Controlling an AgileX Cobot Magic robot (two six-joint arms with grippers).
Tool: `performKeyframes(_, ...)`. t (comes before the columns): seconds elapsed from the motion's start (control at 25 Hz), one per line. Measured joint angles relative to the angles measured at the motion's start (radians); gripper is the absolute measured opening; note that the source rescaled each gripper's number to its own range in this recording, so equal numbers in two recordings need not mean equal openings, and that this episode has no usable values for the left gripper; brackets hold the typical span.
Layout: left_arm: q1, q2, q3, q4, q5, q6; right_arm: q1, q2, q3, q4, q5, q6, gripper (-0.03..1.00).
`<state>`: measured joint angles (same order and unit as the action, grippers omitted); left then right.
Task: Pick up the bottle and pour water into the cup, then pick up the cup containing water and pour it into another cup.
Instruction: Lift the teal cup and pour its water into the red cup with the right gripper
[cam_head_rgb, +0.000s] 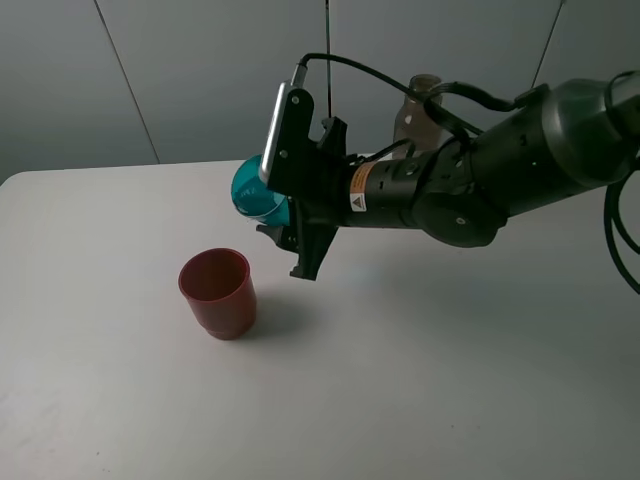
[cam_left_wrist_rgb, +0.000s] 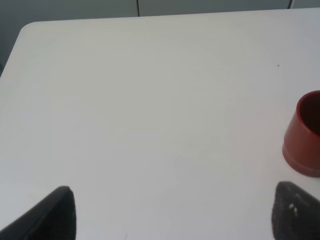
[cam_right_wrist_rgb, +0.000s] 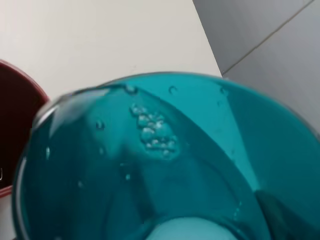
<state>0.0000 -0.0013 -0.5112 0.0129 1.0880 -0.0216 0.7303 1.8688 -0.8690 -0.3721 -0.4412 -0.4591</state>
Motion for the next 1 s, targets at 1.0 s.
performKeyframes(1.0,0.0,0.0,0.0,0.0,0.0,0.0,0.084,0.096,-0.151,0.05,0.16,-0.315,0.04)
